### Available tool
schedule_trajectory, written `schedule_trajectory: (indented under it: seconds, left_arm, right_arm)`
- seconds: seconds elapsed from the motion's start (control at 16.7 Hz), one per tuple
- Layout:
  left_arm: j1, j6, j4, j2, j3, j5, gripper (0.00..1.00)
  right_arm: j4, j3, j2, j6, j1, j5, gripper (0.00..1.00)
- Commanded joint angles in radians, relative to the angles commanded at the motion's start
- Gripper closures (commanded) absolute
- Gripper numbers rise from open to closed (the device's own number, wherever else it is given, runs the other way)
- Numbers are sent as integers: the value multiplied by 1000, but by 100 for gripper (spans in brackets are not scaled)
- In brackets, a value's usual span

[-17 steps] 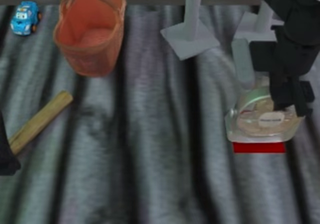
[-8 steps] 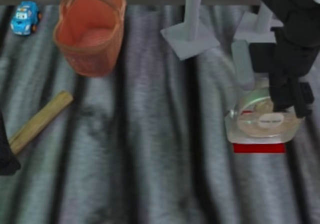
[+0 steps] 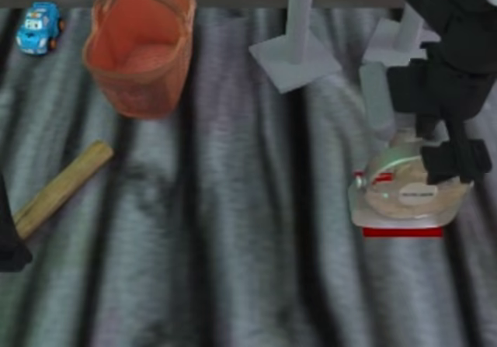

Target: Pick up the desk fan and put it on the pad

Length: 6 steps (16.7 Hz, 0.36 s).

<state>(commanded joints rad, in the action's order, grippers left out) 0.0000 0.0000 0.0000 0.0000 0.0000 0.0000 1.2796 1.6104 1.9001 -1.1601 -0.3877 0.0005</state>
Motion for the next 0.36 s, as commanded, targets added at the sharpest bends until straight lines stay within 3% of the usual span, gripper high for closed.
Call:
schedule_trajectory:
  seconds: [0.36]
  left_arm:
    - [0,0,0,0,0,0,0]
  right_arm:
    - [0,0,0,0,0,0,0]
